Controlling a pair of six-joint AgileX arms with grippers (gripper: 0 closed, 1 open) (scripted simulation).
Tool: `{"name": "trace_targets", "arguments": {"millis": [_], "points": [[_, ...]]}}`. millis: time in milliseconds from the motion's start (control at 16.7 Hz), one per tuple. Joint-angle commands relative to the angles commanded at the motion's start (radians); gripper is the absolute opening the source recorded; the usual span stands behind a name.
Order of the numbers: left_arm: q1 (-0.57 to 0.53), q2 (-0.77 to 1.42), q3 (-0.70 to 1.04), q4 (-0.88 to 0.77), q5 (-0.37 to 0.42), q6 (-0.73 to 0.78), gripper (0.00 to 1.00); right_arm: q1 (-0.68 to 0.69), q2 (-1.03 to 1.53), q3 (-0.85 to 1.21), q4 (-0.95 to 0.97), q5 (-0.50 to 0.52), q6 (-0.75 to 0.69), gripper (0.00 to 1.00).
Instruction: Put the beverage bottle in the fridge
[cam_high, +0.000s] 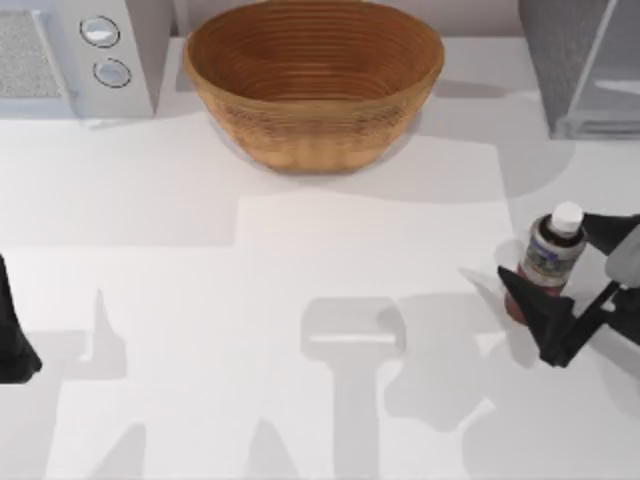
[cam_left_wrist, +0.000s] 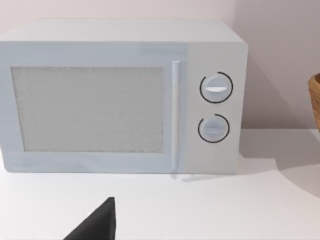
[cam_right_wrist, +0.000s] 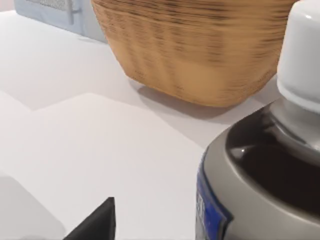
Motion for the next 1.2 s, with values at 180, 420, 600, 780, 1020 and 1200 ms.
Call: {"name": "trace_targets", "arguments": {"millis": [180,420,600,780,1020,1200], "points": [[0.0,0.0,0.0,0.0,0.0,0.0,1.0,0.0,0.0,0.0,0.0,0.0,0.0,0.85],[0.0,0.0,0.0,0.0,0.0,0.0,1.0,0.0,0.0,0.0,0.0,0.0,0.0,0.55],[0.0,0.0,0.0,0.0,0.0,0.0,1.0,0.0,0.0,0.0,0.0,0.0,0.0,0.33],[0.0,0.0,0.0,0.0,0.0,0.0,1.0,0.0,0.0,0.0,0.0,0.0,0.0,0.1],[0.0,0.0,0.0,0.0,0.0,0.0,1.0,0.0,0.0,0.0,0.0,0.0,0.0,0.01],[0.0,0.0,0.0,0.0,0.0,0.0,1.0,0.0,0.0,0.0,0.0,0.0,0.0,0.01]]}}
